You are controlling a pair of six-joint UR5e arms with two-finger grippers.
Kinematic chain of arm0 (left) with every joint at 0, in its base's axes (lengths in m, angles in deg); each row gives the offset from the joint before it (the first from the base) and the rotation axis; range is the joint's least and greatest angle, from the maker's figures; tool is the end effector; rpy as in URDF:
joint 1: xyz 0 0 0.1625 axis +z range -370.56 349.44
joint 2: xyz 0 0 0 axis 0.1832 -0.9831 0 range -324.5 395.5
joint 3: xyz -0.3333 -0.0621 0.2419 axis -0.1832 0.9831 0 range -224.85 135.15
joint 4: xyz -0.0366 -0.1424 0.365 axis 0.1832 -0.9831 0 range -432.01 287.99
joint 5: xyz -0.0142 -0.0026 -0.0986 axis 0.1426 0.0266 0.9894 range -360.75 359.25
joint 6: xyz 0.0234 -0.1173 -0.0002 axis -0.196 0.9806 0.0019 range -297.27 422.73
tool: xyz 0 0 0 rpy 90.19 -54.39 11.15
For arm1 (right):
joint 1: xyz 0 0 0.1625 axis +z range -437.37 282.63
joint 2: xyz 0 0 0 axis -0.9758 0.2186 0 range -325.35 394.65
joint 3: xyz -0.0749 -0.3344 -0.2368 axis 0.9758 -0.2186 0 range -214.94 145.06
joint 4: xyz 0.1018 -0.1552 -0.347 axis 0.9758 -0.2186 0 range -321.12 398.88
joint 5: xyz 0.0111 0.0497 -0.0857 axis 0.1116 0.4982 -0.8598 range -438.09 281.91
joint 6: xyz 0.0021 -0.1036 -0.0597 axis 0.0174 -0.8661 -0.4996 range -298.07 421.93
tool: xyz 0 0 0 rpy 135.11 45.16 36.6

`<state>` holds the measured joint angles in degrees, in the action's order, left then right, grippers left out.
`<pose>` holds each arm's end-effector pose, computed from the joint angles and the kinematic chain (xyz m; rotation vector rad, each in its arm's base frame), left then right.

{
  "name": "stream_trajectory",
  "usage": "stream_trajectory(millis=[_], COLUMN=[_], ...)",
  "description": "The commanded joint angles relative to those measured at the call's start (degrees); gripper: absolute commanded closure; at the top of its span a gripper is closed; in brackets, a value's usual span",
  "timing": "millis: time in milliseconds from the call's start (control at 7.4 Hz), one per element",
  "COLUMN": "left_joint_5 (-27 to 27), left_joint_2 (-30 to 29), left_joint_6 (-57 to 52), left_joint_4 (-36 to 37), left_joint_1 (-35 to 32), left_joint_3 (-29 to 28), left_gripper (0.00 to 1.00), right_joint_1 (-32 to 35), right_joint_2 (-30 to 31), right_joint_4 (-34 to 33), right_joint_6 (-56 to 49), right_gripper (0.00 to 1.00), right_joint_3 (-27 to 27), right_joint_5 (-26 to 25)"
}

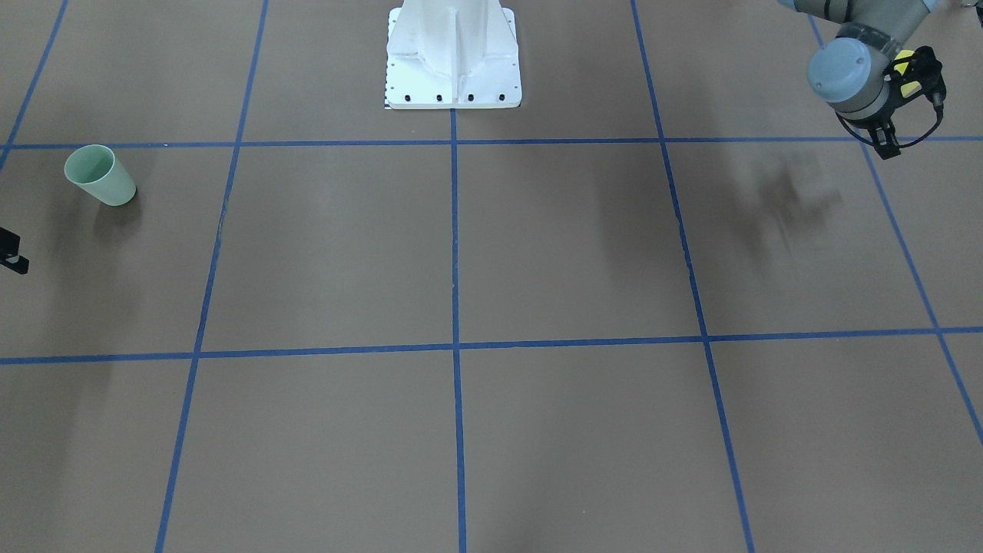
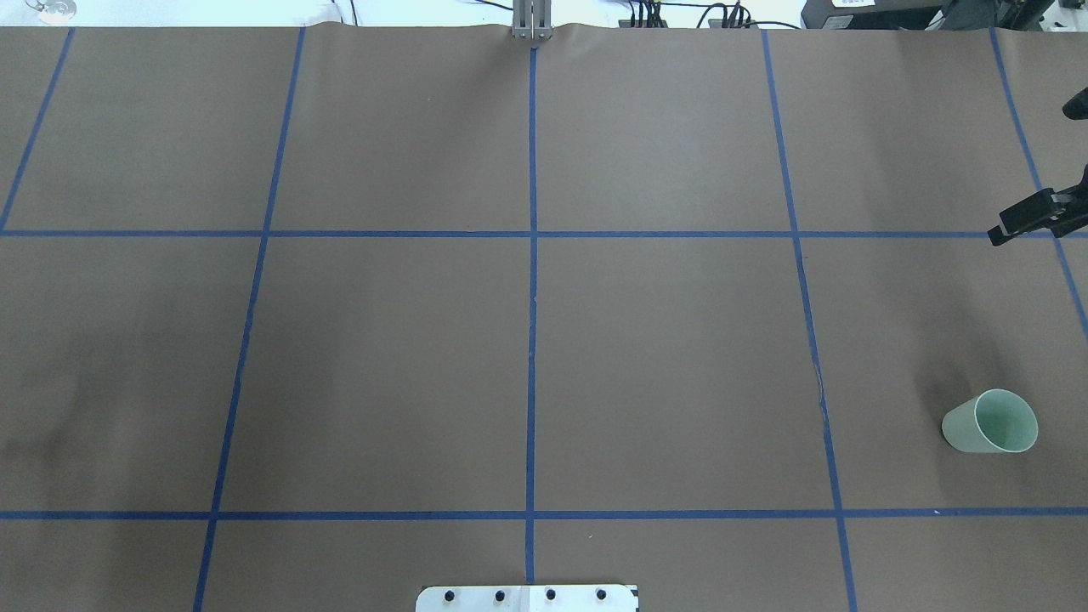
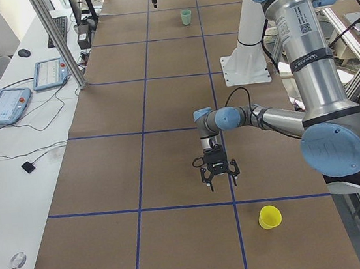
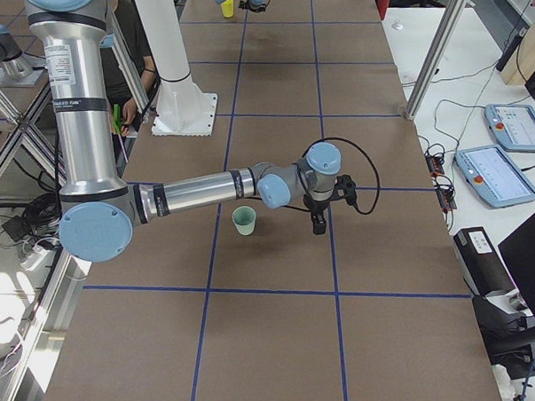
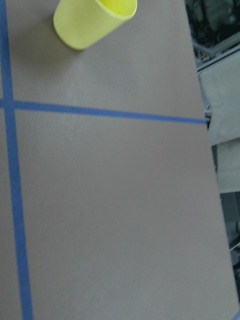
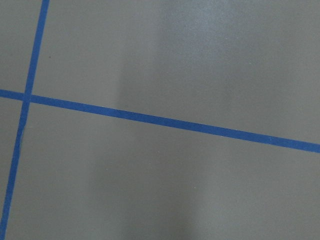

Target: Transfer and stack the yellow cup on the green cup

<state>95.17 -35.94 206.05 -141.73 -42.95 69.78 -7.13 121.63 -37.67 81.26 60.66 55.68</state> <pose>0.1911 -0.2645 0.6580 -0.0618 -0.2889 -1.4991 -0.1258 -0.4997 0.5656 0.0925 -0.8334 -0.1540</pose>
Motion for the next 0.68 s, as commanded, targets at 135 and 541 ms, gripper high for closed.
stream_trajectory(millis=[135,541], left_joint_5=[3.45,8.28], left_joint_2=[-0.45,-2.74], left_joint_6=[10.9,23.29], left_joint_4=[9.24,10.13], left_joint_1=[3.39,9.25], left_joint_3=[-5.72,-12.93], left_gripper=[0.0,0.0], right_joint_1=[-1.34,-1.34], right_joint_2=[-0.15,-0.14], right_joint_4=[0.0,0.0], right_joint_6=[0.0,0.0], right_gripper=[0.0,0.0], right_joint_3=[0.12,0.47], right_joint_5=[-1.06,-1.06])
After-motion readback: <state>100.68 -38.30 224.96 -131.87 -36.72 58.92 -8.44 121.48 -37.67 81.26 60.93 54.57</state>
